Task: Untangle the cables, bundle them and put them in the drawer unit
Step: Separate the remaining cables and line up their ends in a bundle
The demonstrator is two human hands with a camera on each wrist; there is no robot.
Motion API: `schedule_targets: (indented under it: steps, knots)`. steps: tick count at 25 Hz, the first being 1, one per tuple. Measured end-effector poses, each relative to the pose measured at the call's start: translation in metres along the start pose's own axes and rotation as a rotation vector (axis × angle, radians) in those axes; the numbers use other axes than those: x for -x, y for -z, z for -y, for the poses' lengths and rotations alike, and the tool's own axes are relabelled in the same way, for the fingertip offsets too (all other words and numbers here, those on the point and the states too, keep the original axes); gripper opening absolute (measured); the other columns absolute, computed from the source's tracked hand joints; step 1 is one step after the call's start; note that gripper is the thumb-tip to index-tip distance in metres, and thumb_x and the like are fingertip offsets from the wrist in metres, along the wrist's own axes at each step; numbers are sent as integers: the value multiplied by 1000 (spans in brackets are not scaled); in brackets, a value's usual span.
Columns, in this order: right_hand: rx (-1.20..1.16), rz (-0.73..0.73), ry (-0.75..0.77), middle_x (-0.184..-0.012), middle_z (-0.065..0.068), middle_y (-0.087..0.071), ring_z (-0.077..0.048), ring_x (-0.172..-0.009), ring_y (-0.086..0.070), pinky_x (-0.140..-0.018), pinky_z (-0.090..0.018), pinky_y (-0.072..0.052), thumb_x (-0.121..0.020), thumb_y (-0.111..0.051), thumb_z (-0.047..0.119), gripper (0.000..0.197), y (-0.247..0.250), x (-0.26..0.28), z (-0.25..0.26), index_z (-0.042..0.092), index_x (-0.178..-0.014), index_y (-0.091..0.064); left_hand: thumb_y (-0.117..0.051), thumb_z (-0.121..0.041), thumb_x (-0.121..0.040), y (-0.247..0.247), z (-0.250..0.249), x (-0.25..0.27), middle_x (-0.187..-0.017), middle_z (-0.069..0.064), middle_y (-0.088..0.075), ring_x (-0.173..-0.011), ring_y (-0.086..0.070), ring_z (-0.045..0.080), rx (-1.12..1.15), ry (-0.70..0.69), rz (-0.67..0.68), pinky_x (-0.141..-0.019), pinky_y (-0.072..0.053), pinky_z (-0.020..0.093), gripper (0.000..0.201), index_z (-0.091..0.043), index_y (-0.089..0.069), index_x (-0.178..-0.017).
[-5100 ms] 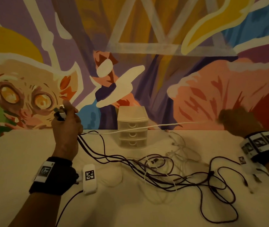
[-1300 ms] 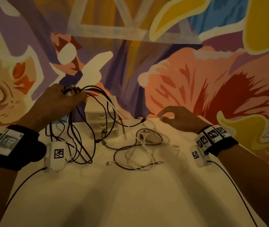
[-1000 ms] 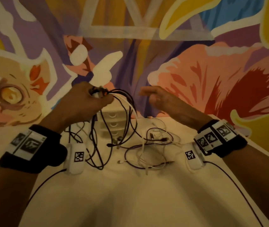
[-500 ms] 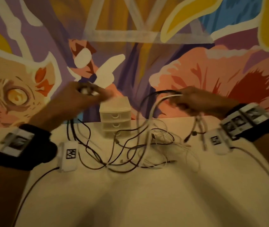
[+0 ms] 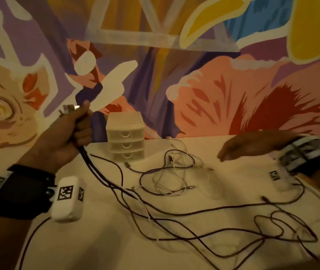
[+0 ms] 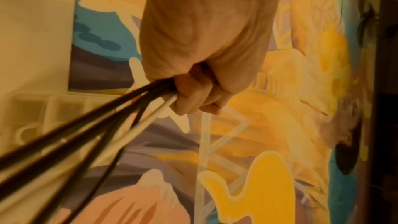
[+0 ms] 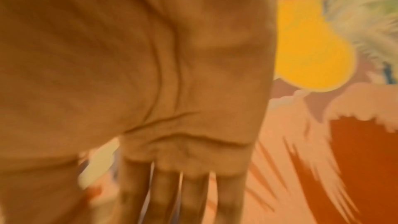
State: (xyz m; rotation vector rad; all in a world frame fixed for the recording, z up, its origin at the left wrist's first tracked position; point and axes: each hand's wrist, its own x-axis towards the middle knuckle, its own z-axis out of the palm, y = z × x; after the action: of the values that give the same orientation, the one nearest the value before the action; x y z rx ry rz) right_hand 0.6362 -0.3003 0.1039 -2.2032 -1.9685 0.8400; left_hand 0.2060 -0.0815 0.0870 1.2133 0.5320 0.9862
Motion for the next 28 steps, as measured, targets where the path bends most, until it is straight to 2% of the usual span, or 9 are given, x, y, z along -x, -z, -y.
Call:
schedule_targets:
  steps: [2,8,12,15,20,22,24,26,28]
  knots:
    - [207,-57,17,-113,16,-77,-4,-107,-70,-103,-35,-53,-103,-65,30,19,-16,-44,11,37,-115,-77,-57,-43,-108,5,7,-4,-53,-11,-25,-39,-24,4,-14,38,-48,-35,-20,17,35,-23,-55,-79]
    - [302,-101,80,-98,11,-79,0,-80,-67,-81,-20,-47,-92,-68,16,22,-50,-131,22,26,-108,-80,-62,-44,-104,24,20,-6,-53,-11,-22,-38,-20,3,-110,113,-122,-35,-15,20,34,-23,-57,-78]
    - [260,61,184,-93,16,-78,-1,-85,-69,-77,-13,-50,-92,-76,26,14,-76,-142,40,32,-104,-80,-67,-44,-100,30,43,-14,-53,-11,-22,-38,-19,2,-140,180,-119,-33,-15,19,32,-21,-60,-79]
    - [247,-39,304,-97,18,-74,1,-88,-63,-76,-10,-46,-94,-76,34,13,-88,-145,58,33,-107,-79,-70,-43,-99,32,66,-26,-56,-9,-20,-39,-18,3,-156,205,-128,-33,-14,19,30,-20,-60,-81]
    - [408,-38,338,-98,16,-72,-6,-88,-64,-82,-28,-56,-92,-65,62,31,-128,-171,102,34,-102,-72,-68,-37,-102,30,111,-39,-57,-8,-21,-40,-18,4,-117,273,-129,-35,-13,19,27,-18,-61,-85]
    - [488,-32,325,-98,10,-71,-13,-90,-65,-84,-38,-59,-95,-67,52,23,-127,-179,111,30,-99,-71,-68,-37,-103,32,127,-38,-58,-8,-22,-41,-18,4,-86,302,-142,-37,-13,20,27,-17,-60,-85]
    - [107,-280,381,-89,0,-75,-14,-79,-69,-76,-38,-60,-101,-67,30,11,-104,-176,117,24,-98,-75,-70,-38,-102,36,137,-37,-60,-7,-22,-45,-18,6,-65,307,-157,-39,-13,21,28,-17,-60,-86]
    - [-453,-606,333,-76,-10,-74,-17,-59,-68,-53,-32,-55,-105,-64,19,14,-74,-163,118,19,-101,-77,-70,-40,-101,39,143,-37,-62,-6,-21,-48,-17,7,-48,288,-182,-40,-14,22,28,-17,-61,-87]
    - [-537,-590,252,-69,-11,-70,-19,-48,-62,-42,-27,-47,-107,-62,25,18,-65,-155,119,17,-104,-78,-71,-43,-99,39,144,-37,-63,-5,-20,-48,-17,8,-2,240,-208,-40,-16,21,30,-17,-61,-86]
